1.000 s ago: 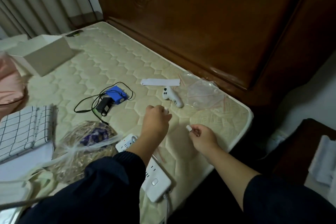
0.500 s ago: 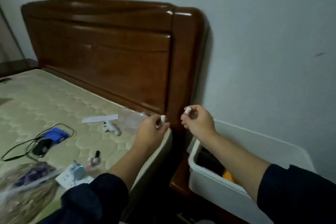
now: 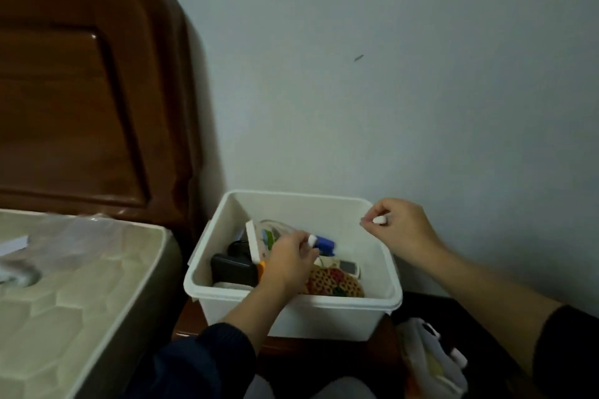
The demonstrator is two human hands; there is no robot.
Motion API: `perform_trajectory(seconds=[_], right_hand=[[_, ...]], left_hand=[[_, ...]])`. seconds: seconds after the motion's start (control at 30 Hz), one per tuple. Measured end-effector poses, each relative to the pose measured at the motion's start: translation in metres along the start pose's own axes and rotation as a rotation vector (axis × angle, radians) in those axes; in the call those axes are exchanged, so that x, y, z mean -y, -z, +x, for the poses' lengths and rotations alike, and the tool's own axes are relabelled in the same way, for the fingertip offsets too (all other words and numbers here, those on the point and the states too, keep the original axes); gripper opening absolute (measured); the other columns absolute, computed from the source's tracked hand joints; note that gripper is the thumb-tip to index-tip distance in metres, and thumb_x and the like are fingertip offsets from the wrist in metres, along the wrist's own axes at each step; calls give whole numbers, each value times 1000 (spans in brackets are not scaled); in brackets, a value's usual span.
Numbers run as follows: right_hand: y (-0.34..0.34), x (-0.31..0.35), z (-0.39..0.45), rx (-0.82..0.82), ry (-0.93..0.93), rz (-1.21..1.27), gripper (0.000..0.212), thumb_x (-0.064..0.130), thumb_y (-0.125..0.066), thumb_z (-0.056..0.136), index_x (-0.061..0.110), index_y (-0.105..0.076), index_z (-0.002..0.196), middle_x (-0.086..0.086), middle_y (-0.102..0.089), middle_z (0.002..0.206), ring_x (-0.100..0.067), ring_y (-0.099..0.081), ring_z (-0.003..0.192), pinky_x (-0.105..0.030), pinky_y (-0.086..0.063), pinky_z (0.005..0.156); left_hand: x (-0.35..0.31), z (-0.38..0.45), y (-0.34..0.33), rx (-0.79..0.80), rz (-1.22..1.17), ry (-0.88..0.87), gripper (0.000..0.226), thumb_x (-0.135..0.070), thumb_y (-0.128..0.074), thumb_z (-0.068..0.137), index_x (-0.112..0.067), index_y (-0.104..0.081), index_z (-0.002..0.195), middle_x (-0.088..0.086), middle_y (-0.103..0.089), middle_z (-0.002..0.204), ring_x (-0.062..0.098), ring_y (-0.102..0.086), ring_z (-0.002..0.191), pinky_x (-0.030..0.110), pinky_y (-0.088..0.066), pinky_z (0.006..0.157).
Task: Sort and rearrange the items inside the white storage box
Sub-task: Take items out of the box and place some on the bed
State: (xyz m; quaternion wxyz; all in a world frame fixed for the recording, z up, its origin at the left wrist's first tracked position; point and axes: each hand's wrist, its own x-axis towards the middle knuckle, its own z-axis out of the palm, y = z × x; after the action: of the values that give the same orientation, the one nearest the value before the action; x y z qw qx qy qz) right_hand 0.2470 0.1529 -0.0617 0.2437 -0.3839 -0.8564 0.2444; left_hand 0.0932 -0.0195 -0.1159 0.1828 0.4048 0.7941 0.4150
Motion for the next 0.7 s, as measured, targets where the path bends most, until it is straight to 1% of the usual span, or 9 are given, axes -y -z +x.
perform_trajectory(seconds=[0.1, 0.23, 0.3, 0.37, 0.47, 0.53, 0.57, 0.63, 0.7], right_hand=[[-12, -17, -4, 73, -23, -54, 16, 24, -85, 86, 31, -75, 77, 17, -72, 85, 1, -67, 76, -12, -47, 66], [-36, -30, 6, 132, -32, -90, 14, 15, -76, 95, 28, -71, 93, 17, -73, 86, 16, -66, 76, -2, -46, 62], [-49, -32, 18, 184, -25, -144, 15, 12, -71, 97, 27, -69, 98, 12, -76, 94, 8, -70, 81, -12, -55, 73], [-62, -35, 32, 248, -27, -240, 14, 13, -69, 97, 25, -69, 102, 8, -75, 98, -5, -71, 89, -23, -57, 81], [-79, -37, 57, 358, 35, -456, 14, 12, -64, 95, 23, -71, 100, 3, -69, 97, -17, -66, 89, -28, -51, 76], [-93, -33, 76, 421, -24, -530, 13, 11, -64, 93, 20, -72, 97, 0, -70, 95, -18, -62, 85, -27, -49, 75], [-100, -29, 89, 452, -86, -568, 11, 11, -63, 93, 18, -72, 95, -3, -70, 94, -20, -62, 85, -28, -52, 79], [-112, -32, 100, 579, -90, -612, 12, 11, -59, 95, 9, -71, 95, -8, -75, 98, -26, -67, 94, -32, -55, 95], [-128, -35, 113, 608, -157, -575, 22, 10, -55, 97, 3, -74, 105, -13, -77, 109, -31, -70, 106, -38, -53, 103]], left_hand=[[5, 11, -16, 53, 16, 49, 19, -28, -63, 103, -19, -68, 119, -1, -68, 105, 16, -63, 99, 32, -51, 91], [13, 32, -25, 91, -16, 70, 17, -28, -66, 101, -11, -69, 103, 4, -71, 94, 21, -68, 90, 40, -58, 89], [17, 41, -30, 91, -26, 86, 16, -27, -67, 101, -11, -69, 100, 5, -72, 92, 21, -69, 88, 41, -58, 89], [25, 50, -37, 114, -17, 106, 16, -28, -68, 100, -13, -69, 95, 2, -71, 90, 17, -67, 87, 38, -58, 89], [35, 66, -44, 146, -1, 111, 16, -29, -68, 100, -14, -71, 101, 0, -72, 94, 16, -68, 90, 38, -57, 90], [38, 78, -44, 166, 8, 109, 18, -29, -68, 99, -12, -72, 104, 2, -72, 95, 17, -68, 90, 37, -57, 87], [40, 83, -43, 170, 11, 111, 18, -29, -68, 99, -11, -72, 103, 2, -71, 94, 17, -67, 89, 35, -56, 84], [48, 91, -43, 169, 17, 126, 18, -30, -68, 99, -13, -71, 101, -1, -69, 90, 13, -64, 85, 30, -52, 75], [55, 94, -45, 183, 35, 153, 17, -31, -68, 99, -15, -70, 100, -4, -66, 88, 12, -62, 83, 29, -47, 70]])
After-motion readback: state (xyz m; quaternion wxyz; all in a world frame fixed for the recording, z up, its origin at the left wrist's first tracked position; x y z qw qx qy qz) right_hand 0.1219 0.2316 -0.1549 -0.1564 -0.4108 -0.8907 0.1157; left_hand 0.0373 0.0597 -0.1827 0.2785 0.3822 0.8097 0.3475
